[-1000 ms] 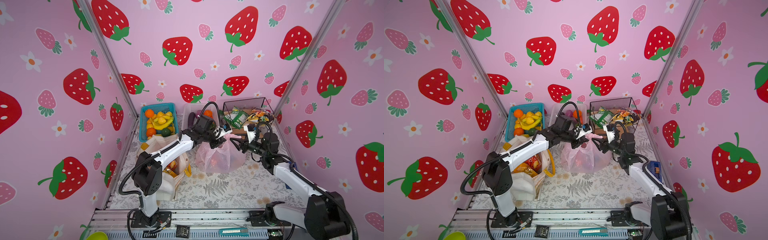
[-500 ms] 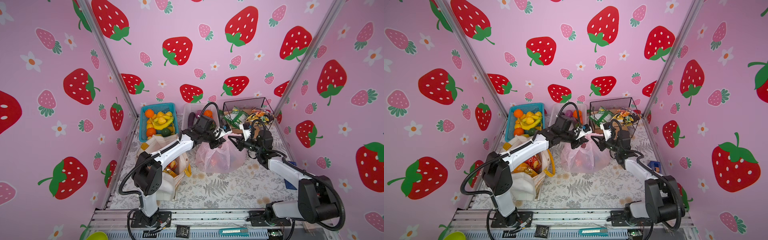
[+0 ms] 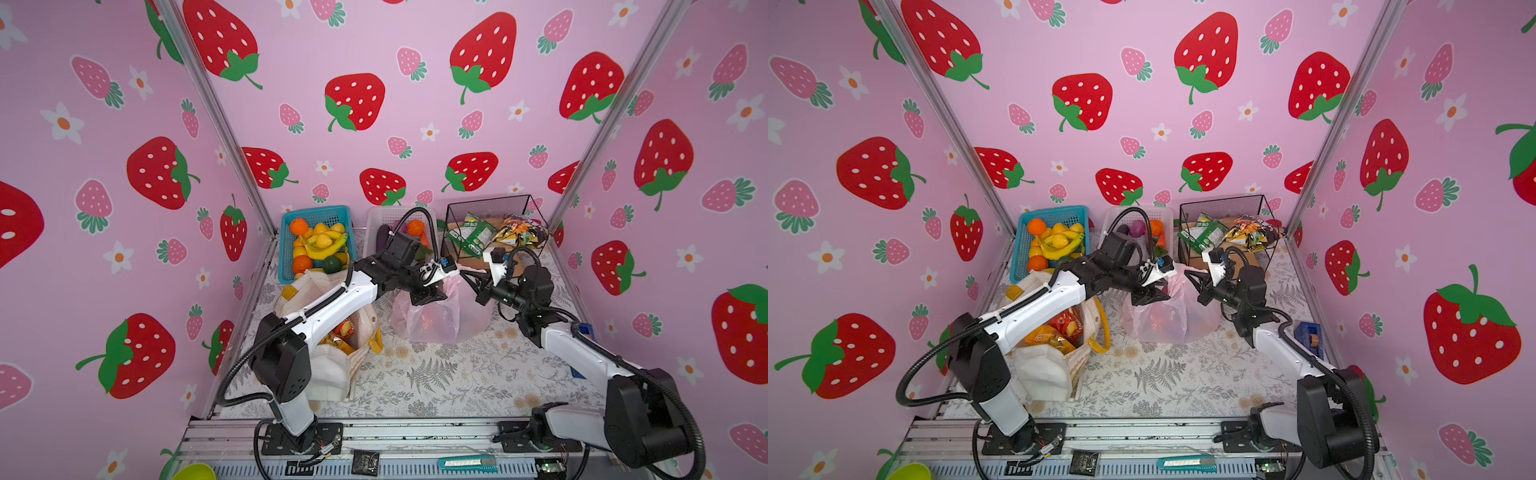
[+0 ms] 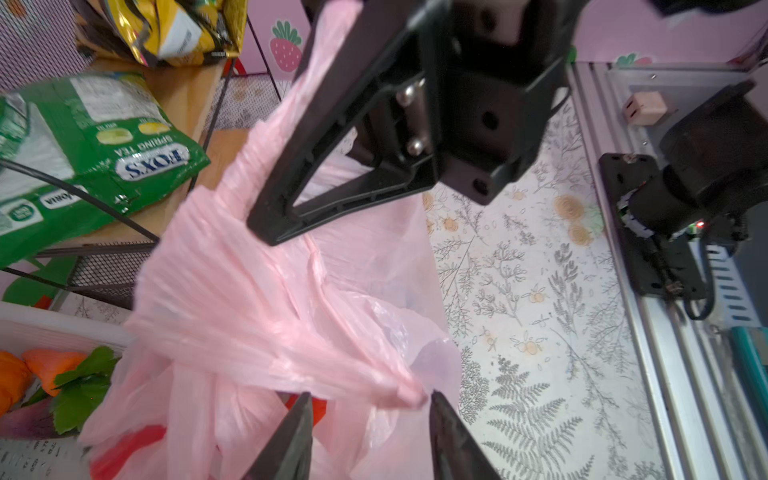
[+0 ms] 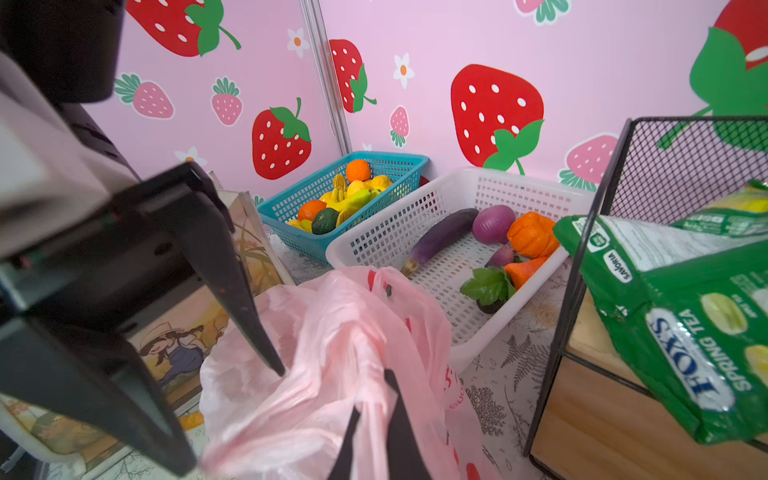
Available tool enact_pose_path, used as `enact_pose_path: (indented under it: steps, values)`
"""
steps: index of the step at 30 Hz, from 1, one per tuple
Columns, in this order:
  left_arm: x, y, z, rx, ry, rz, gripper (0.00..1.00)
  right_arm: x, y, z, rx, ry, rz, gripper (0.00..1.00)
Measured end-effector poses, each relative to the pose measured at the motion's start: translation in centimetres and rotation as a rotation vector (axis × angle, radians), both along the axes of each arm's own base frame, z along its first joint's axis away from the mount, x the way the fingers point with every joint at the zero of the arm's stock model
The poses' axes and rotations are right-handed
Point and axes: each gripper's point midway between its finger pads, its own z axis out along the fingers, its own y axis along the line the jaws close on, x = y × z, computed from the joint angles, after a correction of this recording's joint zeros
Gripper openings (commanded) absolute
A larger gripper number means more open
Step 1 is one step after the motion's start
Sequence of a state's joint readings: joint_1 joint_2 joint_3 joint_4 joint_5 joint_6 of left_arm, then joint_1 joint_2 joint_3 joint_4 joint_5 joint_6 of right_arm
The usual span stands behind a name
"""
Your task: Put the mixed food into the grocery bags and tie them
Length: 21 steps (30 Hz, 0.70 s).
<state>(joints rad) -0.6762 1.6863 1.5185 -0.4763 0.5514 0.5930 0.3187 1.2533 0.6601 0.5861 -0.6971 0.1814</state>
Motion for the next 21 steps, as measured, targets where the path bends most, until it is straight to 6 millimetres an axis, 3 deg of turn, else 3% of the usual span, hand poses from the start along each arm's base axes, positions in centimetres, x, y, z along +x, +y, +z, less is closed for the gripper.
enact_pose_path:
  steps: [3,7,10,14,21]
  values:
    - [-0.8,1.1,2.8,-0.057,-0.047,0.001,0.58,-0.6,-0.2,0.3,-0.006,-0.029,0.003,0.0]
    - [0.4,2.0,4.8,-0.105,-0.098,0.041,0.63,-1.2,-0.2,0.7,-0.005,-0.05,0.012,0.0]
    - [2.1,2.0,4.2,-0.085,-0.101,0.071,0.66,-1.4,-0.1,1.0,0.0,-0.062,0.02,0.0]
    - [4.1,0.2,2.4,-0.037,-0.082,0.071,0.71,-1.6,0.2,1.2,0.005,-0.07,0.032,0.0]
    - [4.9,-2.0,1.0,0.026,-0.074,0.03,0.73,-1.9,0.5,1.2,0.008,-0.07,0.043,0.0]
